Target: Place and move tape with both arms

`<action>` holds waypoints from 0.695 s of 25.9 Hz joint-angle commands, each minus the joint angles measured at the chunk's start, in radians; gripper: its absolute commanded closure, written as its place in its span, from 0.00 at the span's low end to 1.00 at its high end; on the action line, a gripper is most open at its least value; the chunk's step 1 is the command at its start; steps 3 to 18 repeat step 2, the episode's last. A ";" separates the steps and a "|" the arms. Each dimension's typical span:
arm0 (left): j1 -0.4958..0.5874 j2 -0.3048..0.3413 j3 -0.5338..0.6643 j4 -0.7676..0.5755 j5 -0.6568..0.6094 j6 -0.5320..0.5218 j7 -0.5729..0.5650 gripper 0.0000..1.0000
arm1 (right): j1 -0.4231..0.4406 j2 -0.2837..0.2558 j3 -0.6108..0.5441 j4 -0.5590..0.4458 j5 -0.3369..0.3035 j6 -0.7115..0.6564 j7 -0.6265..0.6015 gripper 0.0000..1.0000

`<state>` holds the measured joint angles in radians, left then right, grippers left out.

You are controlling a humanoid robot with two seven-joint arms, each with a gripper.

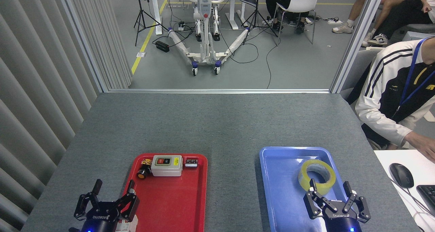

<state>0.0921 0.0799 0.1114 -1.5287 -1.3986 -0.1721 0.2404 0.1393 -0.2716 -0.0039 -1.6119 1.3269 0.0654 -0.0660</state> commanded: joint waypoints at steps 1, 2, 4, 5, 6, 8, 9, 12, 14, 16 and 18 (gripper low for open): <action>-0.003 -0.002 0.001 0.001 0.000 0.008 0.002 0.00 | 0.000 0.000 -0.001 0.000 0.000 0.002 0.002 0.00; -0.006 0.000 0.001 0.001 0.001 0.008 0.002 0.00 | 0.000 0.000 -0.001 0.000 0.000 0.002 0.002 0.00; -0.006 0.000 0.001 0.001 0.001 0.008 0.002 0.00 | 0.000 0.000 -0.001 0.000 0.000 0.002 0.002 0.00; -0.006 0.000 0.001 0.001 0.001 0.008 0.002 0.00 | 0.000 0.000 -0.001 0.000 0.000 0.002 0.002 0.00; -0.006 0.000 0.001 0.001 0.001 0.008 0.002 0.00 | 0.000 0.000 -0.001 0.000 0.000 0.002 0.002 0.00; -0.006 0.000 0.001 0.001 0.001 0.008 0.002 0.00 | 0.000 0.000 -0.001 0.000 0.000 0.002 0.002 0.00; -0.006 0.000 0.001 0.001 0.001 0.008 0.002 0.00 | 0.000 0.000 -0.001 0.000 0.000 0.002 0.002 0.00; -0.006 0.000 0.001 0.001 0.001 0.008 0.002 0.00 | 0.000 0.000 -0.001 0.000 0.000 0.002 0.002 0.00; -0.006 0.000 0.001 0.001 0.001 0.008 0.002 0.00 | 0.000 0.000 -0.001 0.000 0.000 0.002 0.002 0.00; -0.006 0.000 0.001 0.001 0.001 0.008 0.002 0.00 | 0.000 0.000 -0.001 0.000 0.000 0.002 0.002 0.00; -0.006 0.000 0.001 0.001 0.001 0.008 0.002 0.00 | 0.000 0.000 -0.001 0.000 0.000 0.002 0.002 0.00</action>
